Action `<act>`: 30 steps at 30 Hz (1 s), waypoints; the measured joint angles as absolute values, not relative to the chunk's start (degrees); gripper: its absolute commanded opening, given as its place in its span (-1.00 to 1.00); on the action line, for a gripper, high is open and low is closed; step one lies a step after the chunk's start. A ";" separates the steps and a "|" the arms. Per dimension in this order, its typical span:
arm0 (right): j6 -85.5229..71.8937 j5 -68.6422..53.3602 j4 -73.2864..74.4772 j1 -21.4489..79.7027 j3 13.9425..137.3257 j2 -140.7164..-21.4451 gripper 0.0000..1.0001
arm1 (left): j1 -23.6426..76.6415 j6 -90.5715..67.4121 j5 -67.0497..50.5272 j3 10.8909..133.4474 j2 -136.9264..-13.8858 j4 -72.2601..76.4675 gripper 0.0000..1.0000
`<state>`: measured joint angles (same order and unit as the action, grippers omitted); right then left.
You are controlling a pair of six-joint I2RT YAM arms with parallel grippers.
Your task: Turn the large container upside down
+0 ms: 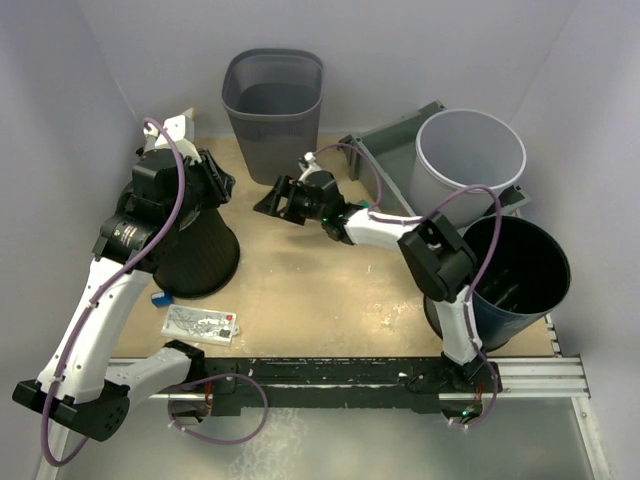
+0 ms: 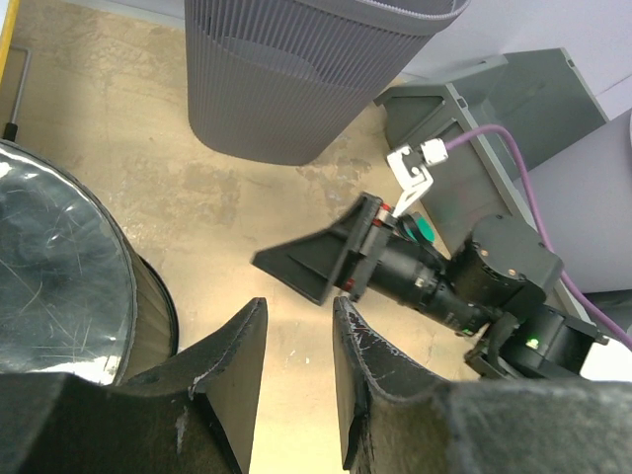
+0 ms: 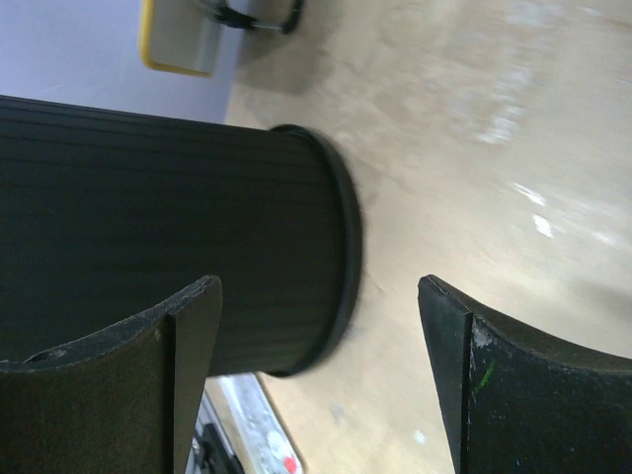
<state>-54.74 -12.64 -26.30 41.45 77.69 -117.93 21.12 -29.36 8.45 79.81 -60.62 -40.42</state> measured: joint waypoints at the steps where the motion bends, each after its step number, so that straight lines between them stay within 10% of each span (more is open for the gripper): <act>1: -55.16 -12.38 -26.52 42.09 79.64 -119.04 0.64 | 21.12 -29.36 8.45 79.81 -60.55 -40.47 -0.39; 14: -59.66 -20.47 -31.20 58.46 96.16 -133.05 0.66 | 21.12 -29.36 8.19 79.66 -57.67 -41.65 -0.38; 30: -48.84 -18.94 -25.04 45.93 65.10 -107.96 0.73 | 21.15 -29.32 5.74 79.11 -61.19 -40.05 -0.37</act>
<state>-48.84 -18.94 -25.04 45.93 65.10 -107.96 21.15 -29.32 5.74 79.11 -61.19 -40.05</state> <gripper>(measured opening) 0.849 0.307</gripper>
